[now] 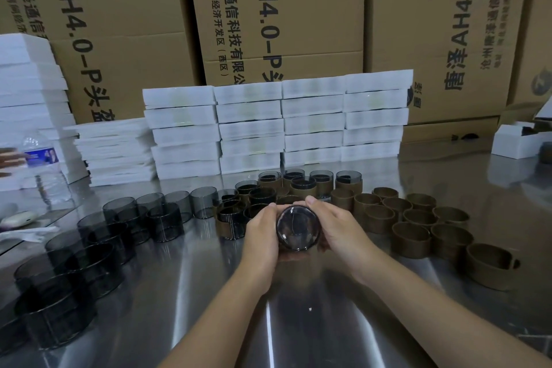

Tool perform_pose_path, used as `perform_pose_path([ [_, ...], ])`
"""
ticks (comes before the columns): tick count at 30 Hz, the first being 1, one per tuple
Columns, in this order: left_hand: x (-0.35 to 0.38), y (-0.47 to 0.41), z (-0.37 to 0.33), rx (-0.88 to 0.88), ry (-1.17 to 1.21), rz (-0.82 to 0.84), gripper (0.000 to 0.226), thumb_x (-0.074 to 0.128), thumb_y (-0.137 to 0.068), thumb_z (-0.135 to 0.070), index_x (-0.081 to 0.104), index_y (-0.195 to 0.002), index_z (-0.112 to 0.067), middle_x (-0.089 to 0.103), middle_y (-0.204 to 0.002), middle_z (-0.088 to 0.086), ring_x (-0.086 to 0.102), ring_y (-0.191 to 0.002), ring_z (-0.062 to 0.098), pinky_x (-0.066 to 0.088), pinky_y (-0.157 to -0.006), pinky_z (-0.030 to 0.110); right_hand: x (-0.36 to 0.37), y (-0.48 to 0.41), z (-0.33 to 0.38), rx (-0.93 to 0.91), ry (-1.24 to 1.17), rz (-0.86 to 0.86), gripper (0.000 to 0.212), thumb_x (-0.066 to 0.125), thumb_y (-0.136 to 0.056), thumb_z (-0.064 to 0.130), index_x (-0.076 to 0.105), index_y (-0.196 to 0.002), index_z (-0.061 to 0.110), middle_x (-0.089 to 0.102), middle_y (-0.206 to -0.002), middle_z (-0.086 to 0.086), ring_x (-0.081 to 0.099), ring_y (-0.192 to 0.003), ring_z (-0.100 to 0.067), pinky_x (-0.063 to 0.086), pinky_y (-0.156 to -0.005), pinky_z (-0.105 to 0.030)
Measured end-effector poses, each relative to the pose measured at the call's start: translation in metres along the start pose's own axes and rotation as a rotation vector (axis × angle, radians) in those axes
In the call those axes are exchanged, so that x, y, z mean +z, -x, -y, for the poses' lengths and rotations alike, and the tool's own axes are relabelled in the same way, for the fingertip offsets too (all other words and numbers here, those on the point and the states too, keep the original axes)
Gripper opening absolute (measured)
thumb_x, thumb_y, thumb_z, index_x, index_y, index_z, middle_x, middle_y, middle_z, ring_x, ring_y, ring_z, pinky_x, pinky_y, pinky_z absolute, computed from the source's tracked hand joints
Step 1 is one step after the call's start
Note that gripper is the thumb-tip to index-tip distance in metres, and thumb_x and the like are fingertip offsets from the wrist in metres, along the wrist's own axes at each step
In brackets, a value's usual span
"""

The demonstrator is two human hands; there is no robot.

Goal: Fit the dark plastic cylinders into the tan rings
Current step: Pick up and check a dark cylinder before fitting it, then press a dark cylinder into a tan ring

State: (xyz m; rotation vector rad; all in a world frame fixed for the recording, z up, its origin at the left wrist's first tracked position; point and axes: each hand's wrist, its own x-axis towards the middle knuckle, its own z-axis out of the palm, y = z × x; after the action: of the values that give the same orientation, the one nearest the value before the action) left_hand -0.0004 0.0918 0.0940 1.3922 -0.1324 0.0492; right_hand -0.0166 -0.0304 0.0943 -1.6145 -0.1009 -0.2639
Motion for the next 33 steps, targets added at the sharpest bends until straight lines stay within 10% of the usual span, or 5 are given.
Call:
perform_pose_path([
  [4, -0.001, -0.001, 0.003, 0.186, -0.129, -0.061, 0.036, 0.044, -0.098, -0.014, 0.076, -0.083, -0.021, 0.074, -0.086, -0.009, 0.069, -0.09, 0.014, 0.058, -0.081, 0.049, -0.001, -0.002, -0.002, 0.023, -0.06, -0.044, 0.024, 0.057, -0.093, 0.04, 0.076, -0.087, 0.025, 0.076, -0.087, 0.005, 0.069, -0.083, -0.008, 0.051, -0.072, -0.024],
  [8, -0.004, 0.004, 0.001, 0.516, -0.305, -0.132, 0.038, 0.05, -0.096, -0.002, 0.068, -0.086, -0.033, 0.071, -0.087, -0.018, 0.064, -0.085, -0.004, 0.049, -0.076, 0.012, -0.005, -0.005, 0.001, -0.044, -0.134, -0.078, 0.012, 0.065, -0.089, 0.032, 0.075, -0.09, 0.026, 0.076, -0.089, 0.004, 0.071, -0.086, -0.009, 0.058, -0.076, -0.025],
  [11, -0.023, -0.005, -0.009, 0.682, -0.384, -0.342, 0.036, 0.056, -0.091, -0.004, 0.063, -0.094, -0.039, 0.055, -0.108, -0.021, 0.058, -0.1, -0.003, 0.049, -0.084, 0.016, -0.01, -0.007, 0.001, -0.027, -0.122, -0.126, 0.019, 0.066, -0.088, 0.036, 0.077, -0.089, 0.02, 0.076, -0.088, 0.0, 0.07, -0.092, -0.022, 0.057, -0.083, -0.04],
  [18, -0.079, -0.039, -0.01, 0.13, -0.546, -0.812, 0.046, 0.061, -0.087, -0.018, 0.054, -0.132, -0.025, 0.026, -0.144, 0.01, 0.027, -0.13, 0.032, 0.033, -0.104, 0.042, -0.019, -0.014, -0.006, 0.054, -0.141, -0.267, 0.025, 0.07, -0.084, 0.038, 0.078, -0.071, 0.018, 0.076, -0.08, -0.007, 0.07, -0.084, -0.024, 0.055, -0.081, -0.036],
  [33, -0.12, -0.063, 0.009, -0.146, -0.604, -0.746, 0.069, 0.06, -0.089, -0.029, 0.03, -0.151, -0.035, 0.011, -0.153, 0.012, 0.026, -0.132, 0.037, 0.03, -0.108, 0.043, -0.028, -0.017, -0.01, 0.063, -0.044, -0.416, 0.035, 0.066, -0.087, 0.034, 0.071, -0.067, 0.007, 0.067, -0.067, -0.009, 0.066, -0.075, -0.029, 0.056, -0.077, -0.045],
])
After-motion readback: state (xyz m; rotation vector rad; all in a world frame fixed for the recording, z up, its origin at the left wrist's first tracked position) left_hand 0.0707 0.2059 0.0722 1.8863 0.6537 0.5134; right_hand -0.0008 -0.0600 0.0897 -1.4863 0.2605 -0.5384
